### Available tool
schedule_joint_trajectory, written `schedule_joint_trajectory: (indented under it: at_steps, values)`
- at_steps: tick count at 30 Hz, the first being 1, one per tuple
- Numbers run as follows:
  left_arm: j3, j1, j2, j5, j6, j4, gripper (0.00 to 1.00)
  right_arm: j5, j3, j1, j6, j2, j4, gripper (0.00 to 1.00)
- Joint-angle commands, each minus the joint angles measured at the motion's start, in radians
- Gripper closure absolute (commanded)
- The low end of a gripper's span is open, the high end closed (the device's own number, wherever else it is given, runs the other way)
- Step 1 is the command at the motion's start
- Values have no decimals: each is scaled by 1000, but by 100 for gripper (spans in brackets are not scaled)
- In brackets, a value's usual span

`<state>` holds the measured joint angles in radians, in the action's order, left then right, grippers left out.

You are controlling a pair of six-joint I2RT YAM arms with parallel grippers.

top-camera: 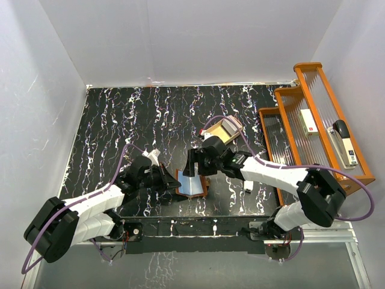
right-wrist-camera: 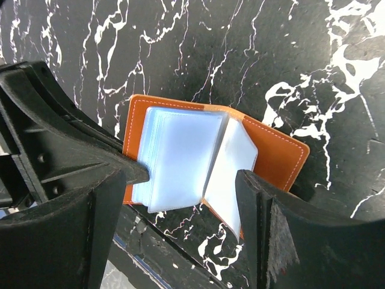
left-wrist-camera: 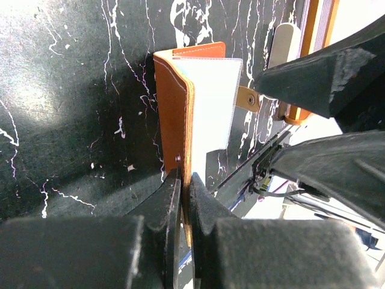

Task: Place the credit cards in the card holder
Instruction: Open the card holder at the center of the board.

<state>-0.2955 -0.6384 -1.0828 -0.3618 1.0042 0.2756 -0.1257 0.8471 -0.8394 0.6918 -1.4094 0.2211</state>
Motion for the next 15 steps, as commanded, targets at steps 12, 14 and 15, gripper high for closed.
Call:
schedule_joint_trajectory:
  at_steps: [12,14,15]
  values:
    - [-35,-4,38,-3,2,7,100,72,55,-46,9,-105,-37,29]
    - [-39,-4,39,-4,-1,3,100,72,56,-46,7,-112,-38,29]
    - [-40,-4,40,-4,-1,3,100,71,55,-45,5,-116,-39,29]
